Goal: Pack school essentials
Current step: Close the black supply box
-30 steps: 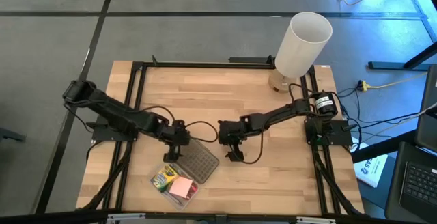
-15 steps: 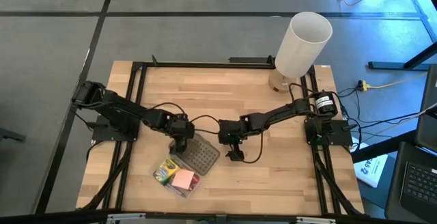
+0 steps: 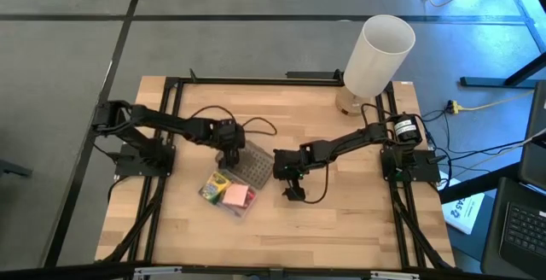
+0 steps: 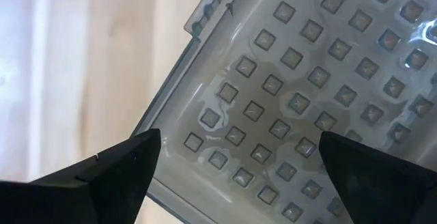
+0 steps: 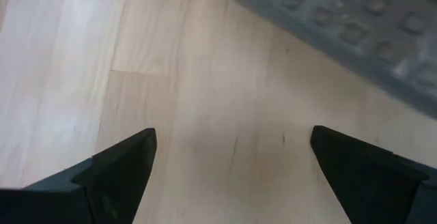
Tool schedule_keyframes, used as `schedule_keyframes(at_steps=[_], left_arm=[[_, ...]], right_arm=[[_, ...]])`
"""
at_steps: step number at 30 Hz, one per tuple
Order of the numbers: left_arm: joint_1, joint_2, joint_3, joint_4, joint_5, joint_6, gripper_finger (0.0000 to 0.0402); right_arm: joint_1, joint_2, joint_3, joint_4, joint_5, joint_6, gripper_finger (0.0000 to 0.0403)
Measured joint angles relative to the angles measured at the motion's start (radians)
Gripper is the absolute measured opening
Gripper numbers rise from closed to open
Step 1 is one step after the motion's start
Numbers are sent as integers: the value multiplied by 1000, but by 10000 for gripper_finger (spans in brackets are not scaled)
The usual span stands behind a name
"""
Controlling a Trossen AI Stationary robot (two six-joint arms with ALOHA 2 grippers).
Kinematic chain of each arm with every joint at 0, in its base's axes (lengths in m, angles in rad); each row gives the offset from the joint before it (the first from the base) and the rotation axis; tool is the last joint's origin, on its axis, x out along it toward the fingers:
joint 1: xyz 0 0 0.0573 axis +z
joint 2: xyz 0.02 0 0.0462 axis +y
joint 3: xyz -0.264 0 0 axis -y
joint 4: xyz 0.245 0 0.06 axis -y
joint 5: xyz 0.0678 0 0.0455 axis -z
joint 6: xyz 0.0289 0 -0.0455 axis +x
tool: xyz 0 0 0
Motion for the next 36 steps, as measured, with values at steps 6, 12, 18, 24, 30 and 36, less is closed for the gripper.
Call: schedule_keyframes(at_steps=[6,12,18,24,30,36], left_arm=[[31,-44,10,-24,1,25,394],[12,-122,69,-125,2,26,394],[-47,-198,88,-248,3,-40,394],[-140,-293,88,-431,8,-210,394],[-252,-405,70,-598,16,-409,394],[-338,-505,-59,-627,17,-594,394]], right_arm=[[-4,0,0,-3,17,-1,394],[-2,0,0,-8,131,88,394],[-3,0,0,-15,212,167,374],[-5,1,0,-17,241,187,299],[-10,2,-2,-21,384,183,190],[-48,3,-7,-17,410,182,75]])
